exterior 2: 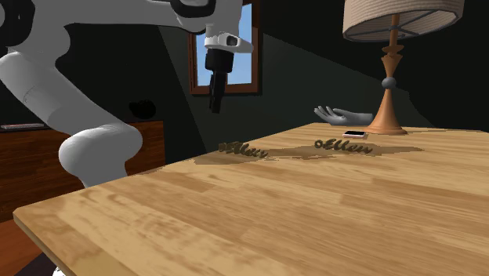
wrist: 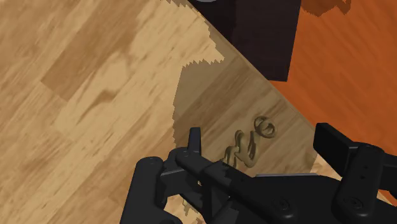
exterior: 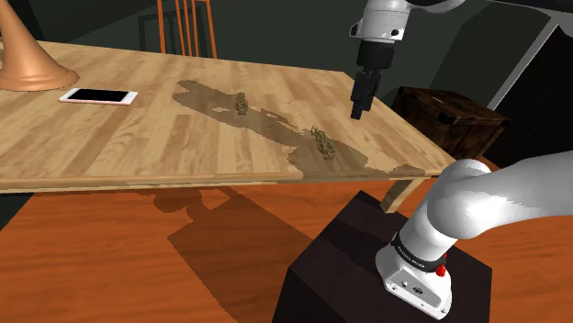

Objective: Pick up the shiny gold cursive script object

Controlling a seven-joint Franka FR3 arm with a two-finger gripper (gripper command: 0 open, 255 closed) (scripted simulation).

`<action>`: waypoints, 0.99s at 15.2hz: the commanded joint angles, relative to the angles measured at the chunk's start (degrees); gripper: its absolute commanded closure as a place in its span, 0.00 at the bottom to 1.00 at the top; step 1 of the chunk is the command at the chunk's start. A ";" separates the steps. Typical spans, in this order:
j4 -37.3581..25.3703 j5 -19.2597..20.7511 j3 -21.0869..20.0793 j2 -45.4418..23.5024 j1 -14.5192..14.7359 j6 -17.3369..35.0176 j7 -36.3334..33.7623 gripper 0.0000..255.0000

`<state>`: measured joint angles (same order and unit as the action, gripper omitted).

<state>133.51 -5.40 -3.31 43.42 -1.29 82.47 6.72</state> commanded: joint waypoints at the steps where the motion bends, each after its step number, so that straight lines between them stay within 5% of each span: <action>1: 0.00 0.00 0.00 0.00 0.00 0.00 0.00 0.00; 10: 3.95 -3.52 -8.89 -10.05 -10.74 20.35 -31.29 0.00; 15: 7.48 -3.87 -9.34 -10.46 -10.66 24.30 -31.10 0.00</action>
<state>140.06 -9.22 -12.61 33.00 -11.90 105.75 -24.39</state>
